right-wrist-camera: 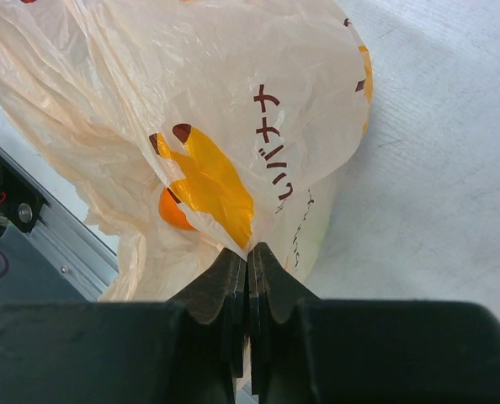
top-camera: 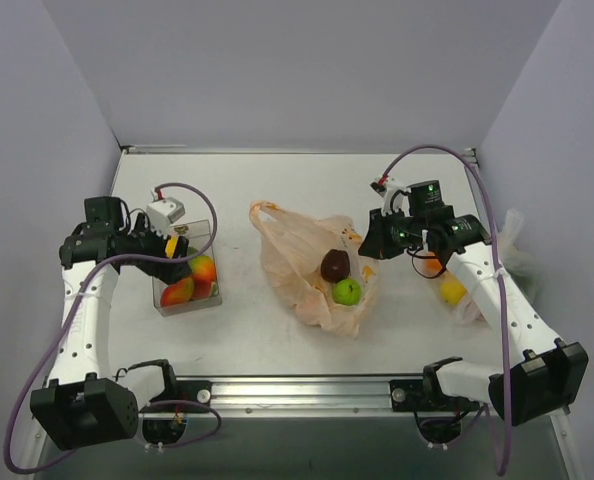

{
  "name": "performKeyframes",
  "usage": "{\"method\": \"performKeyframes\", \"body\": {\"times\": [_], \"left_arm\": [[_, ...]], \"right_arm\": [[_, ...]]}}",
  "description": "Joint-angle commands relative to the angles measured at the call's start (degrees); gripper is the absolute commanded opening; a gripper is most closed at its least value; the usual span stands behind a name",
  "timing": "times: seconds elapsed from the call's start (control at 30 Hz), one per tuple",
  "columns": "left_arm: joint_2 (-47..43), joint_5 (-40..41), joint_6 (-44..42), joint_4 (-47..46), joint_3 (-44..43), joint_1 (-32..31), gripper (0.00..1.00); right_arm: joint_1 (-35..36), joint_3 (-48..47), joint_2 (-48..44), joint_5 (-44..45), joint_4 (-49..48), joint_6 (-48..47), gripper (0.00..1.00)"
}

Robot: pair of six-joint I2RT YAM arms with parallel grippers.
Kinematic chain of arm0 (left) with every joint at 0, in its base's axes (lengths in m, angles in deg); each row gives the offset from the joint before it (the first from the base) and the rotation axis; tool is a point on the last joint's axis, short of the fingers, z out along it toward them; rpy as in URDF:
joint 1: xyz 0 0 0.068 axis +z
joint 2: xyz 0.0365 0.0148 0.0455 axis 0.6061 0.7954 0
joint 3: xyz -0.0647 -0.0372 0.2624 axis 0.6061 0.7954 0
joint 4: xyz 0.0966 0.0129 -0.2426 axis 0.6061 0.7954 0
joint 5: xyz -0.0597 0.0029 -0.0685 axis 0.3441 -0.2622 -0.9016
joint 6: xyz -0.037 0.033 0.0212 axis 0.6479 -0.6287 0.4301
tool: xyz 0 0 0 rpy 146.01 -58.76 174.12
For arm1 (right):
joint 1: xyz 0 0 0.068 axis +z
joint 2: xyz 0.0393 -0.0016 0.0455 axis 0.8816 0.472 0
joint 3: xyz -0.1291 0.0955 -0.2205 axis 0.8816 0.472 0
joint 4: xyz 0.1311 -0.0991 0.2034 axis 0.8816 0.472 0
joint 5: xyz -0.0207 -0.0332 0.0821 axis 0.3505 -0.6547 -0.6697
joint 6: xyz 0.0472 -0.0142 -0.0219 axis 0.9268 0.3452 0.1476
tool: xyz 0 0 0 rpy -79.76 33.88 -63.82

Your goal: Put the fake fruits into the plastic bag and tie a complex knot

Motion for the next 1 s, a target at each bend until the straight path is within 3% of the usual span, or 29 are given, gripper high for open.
{"method": "performKeyframes", "body": {"times": [0.0,0.4,0.57,0.87,0.97], "left_arm": [[-0.8,7.1,-8.6,7.1,3.8,0.3,0.95],[4.3,14.3,-5.8,-5.2,12.5,-1.5,0.96],[7.0,15.3,-3.6,-11.2,13.9,-2.6,0.90],[12.0,19.2,-3.1,-15.6,16.9,-4.1,0.89],[11.7,19.3,-3.0,-15.8,16.4,-4.0,0.81]], "right_arm": [[-0.1,-1.4,-0.3,-0.4,0.6,-0.9,0.00],[-0.1,-1.4,0.3,-0.7,0.6,-0.9,0.00],[-0.1,-1.0,0.5,-0.9,0.6,-0.9,0.00],[-0.1,-1.8,1.0,-0.6,0.8,-1.2,0.00],[-0.1,-2.0,1.2,-0.6,0.8,-1.4,0.00]]}}
